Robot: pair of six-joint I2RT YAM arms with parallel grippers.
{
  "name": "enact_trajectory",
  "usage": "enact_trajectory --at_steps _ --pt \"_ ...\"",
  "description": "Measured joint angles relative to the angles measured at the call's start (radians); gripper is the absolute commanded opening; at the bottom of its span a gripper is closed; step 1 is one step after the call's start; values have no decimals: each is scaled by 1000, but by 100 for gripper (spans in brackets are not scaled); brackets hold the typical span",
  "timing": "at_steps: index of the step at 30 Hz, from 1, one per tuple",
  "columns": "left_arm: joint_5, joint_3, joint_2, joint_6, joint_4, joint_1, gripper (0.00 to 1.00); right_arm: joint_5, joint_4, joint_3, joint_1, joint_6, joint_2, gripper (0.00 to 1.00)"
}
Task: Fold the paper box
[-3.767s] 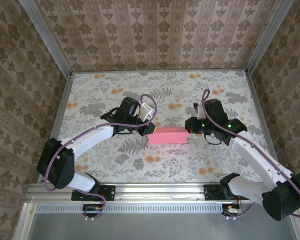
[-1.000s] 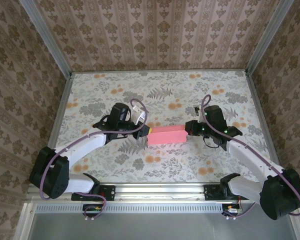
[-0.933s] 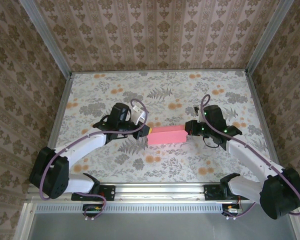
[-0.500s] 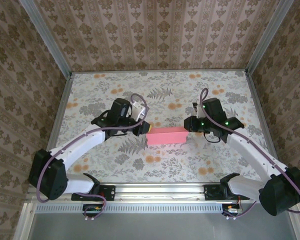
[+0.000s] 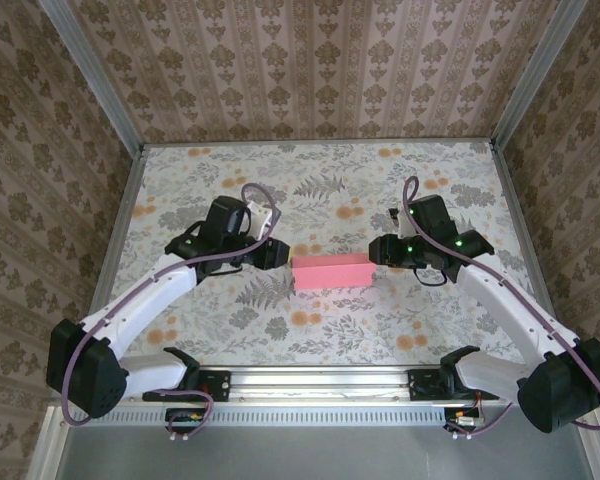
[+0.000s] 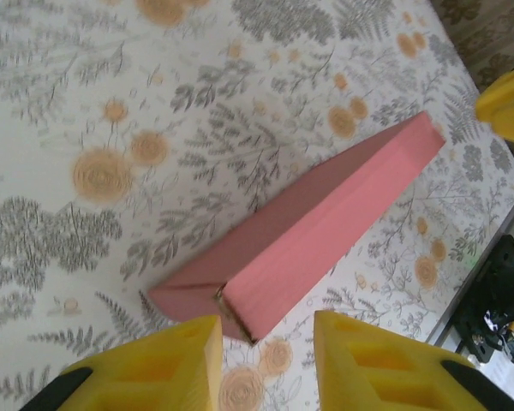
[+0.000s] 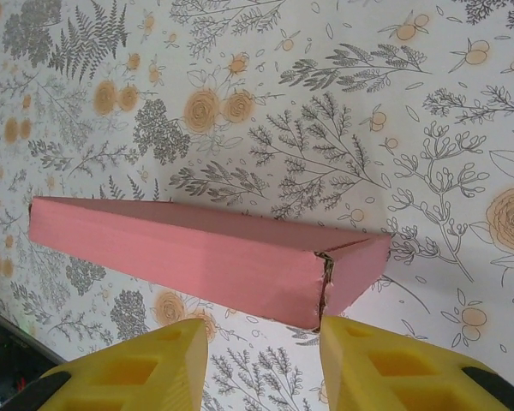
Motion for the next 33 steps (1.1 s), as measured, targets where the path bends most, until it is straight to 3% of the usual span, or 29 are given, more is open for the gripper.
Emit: enact_trajectory --at_steps 9,25,33 --pt "-14 -42 0 -112 -8 -1 37 -1 -3 -6 -2 1 35 40" --pt "-17 -45 84 -171 63 -33 39 -5 43 -53 -11 2 62 32" --pt "-1 -74 102 -222 152 -34 28 -20 93 -79 -12 17 59 26"
